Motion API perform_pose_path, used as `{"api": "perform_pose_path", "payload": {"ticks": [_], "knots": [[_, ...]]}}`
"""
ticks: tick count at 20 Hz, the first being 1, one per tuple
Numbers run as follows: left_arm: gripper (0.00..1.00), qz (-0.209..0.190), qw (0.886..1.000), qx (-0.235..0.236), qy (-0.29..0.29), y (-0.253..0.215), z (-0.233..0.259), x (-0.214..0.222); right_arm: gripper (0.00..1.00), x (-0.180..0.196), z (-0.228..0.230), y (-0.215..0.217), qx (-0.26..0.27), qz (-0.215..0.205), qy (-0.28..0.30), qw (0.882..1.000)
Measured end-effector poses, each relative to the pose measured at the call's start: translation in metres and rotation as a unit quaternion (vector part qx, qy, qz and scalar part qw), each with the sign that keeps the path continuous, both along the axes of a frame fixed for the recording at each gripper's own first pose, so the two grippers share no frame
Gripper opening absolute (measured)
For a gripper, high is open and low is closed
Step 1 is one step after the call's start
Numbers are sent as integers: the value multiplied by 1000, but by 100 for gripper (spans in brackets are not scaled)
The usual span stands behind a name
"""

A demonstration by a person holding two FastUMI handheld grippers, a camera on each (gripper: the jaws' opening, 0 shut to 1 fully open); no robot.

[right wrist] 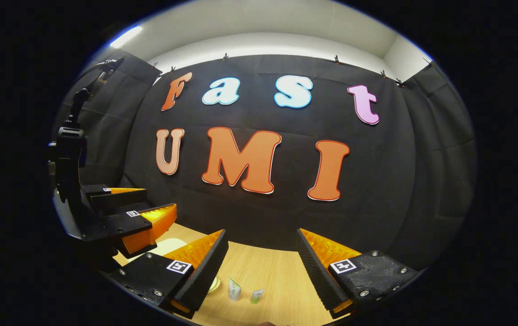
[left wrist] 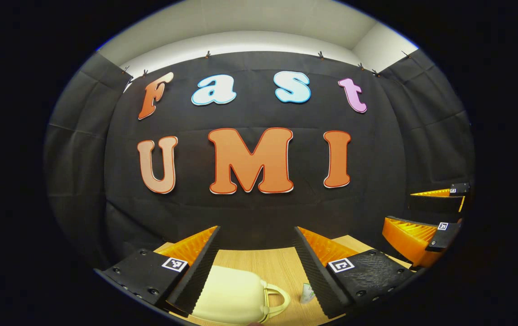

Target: First open the suitcase, pack the skin care products into it, and then close the suitcase.

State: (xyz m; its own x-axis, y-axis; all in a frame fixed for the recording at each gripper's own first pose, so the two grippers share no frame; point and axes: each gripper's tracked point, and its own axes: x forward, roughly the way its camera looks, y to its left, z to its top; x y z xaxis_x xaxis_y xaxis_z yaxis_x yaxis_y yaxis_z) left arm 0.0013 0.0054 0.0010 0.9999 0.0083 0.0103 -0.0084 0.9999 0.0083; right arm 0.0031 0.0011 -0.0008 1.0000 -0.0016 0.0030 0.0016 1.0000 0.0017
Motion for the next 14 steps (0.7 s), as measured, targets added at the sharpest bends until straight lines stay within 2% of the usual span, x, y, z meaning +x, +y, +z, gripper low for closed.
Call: {"api": "perform_pose_path", "payload": {"ticks": [3, 4, 7, 9, 10, 14], "knots": [[94, 3, 1000, 0, 2, 2, -2, 6, 93, 4, -2, -1, -1, -2, 4, 1000], [95, 1, 1000, 0, 1, 1, -2, 7, 96, 5, -3, -2, 0, -3, 4, 1000], [95, 0, 1000, 12, 6, 1, -9, 11, 95, 8, -7, -6, 3, -8, 8, 1000], [96, -2, 999, 30, 10, -1, -15, 11, 96, 9, -6, -7, 5, -9, 8, 1000], [96, -2, 999, 44, 12, 0, -20, 13, 93, 11, -6, -9, 2, -12, 6, 1000], [97, -22, 995, 82, 47, -9, -61, 17, 95, 15, -5, -26, -4, -26, 5, 1000]]}}
